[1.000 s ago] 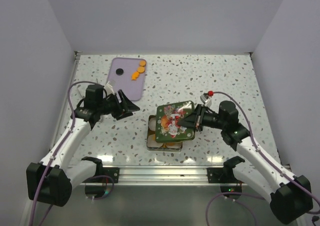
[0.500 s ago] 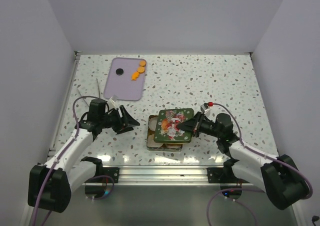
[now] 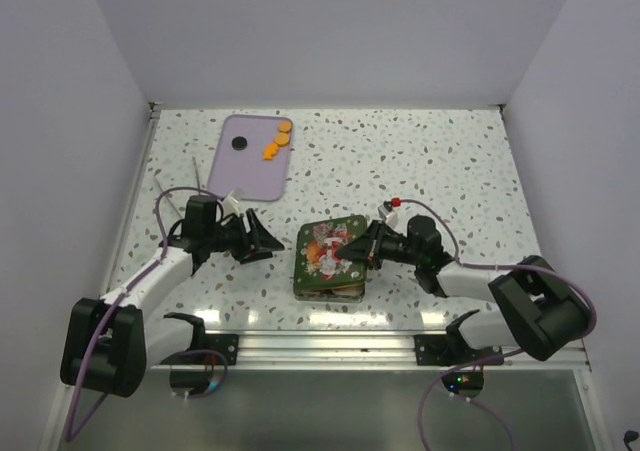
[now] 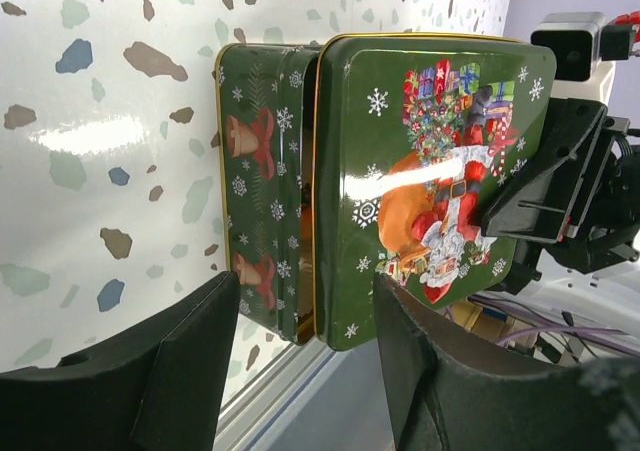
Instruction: Pack the cookies
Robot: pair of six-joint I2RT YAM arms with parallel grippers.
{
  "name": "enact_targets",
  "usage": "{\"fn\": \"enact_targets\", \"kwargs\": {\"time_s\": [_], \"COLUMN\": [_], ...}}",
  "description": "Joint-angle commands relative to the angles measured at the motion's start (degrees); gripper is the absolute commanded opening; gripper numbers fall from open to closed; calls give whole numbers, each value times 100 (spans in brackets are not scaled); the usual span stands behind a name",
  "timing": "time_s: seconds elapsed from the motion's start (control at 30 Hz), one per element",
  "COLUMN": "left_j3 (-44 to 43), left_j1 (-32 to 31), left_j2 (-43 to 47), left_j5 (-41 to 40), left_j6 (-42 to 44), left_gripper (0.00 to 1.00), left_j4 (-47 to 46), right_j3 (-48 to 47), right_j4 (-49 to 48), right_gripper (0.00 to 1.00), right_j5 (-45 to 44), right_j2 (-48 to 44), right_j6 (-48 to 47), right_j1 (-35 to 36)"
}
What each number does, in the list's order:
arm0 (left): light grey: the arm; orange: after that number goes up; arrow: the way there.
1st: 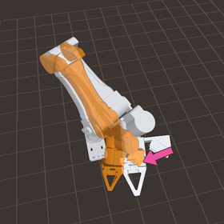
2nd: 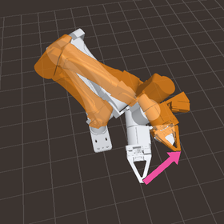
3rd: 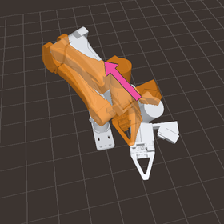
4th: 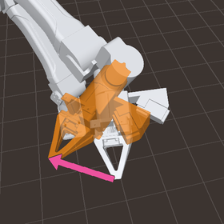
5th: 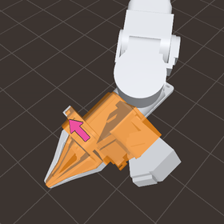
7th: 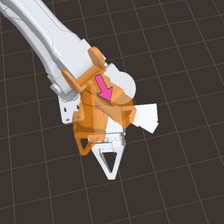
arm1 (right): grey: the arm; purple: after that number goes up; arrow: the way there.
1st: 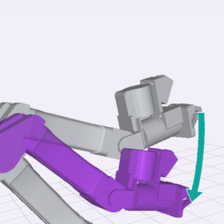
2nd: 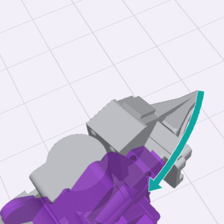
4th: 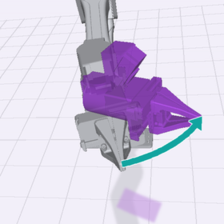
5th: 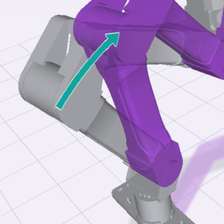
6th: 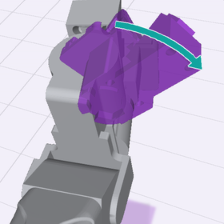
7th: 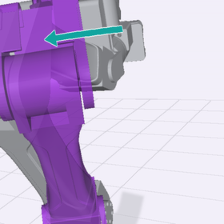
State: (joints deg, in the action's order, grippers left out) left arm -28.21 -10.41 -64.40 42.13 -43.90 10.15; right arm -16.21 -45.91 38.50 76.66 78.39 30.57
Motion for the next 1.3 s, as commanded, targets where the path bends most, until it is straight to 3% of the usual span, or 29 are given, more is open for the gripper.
{"fn": "enact_targets", "kwargs": {"time_s": [0.0, 0.17, 0.3, 0.47, 0.63, 0.97, 1.1, 1.27], "left_j3": [87, 175, 202, 210, 184, 263, 289, 316], "left_j1": [13, 13, 13, 13, 4, 4, 4, 4], "left_j2": [-134, -336, -608, -969, -1092, -1198, -1233, -1250], "left_j5": [199, 295, 384, 454, 489, 480, 480, 498], "left_j6": [224, 277, 338, 400, 461, 382, 356, 312], "left_gripper": [60, 60, 59, 59, 58, 56, 56, 55], "left_j4": [-523, -812, -1110, -1322, -1341, -1543, -1621, -1710], "right_j3": [-234, -23, 74, 83, 83, -629, -1041, -1578], "right_j4": [-146, -243, -199, 178, 600, 2805, 3936, 5108], "right_gripper": [0, 7, 22, 25, 46, 68, 84, 88], "right_j5": [-88, -334, -501, -598, -633, -581, -624, -668], "right_j2": [138, 244, 349, 323, 235, -116, -248, -204], "right_j6": [-377, -395, -447, -605, -772, -1783, -2309, -2951], "right_j1": [54, 247, 309, 301, 310, 301, 292, 292]}}
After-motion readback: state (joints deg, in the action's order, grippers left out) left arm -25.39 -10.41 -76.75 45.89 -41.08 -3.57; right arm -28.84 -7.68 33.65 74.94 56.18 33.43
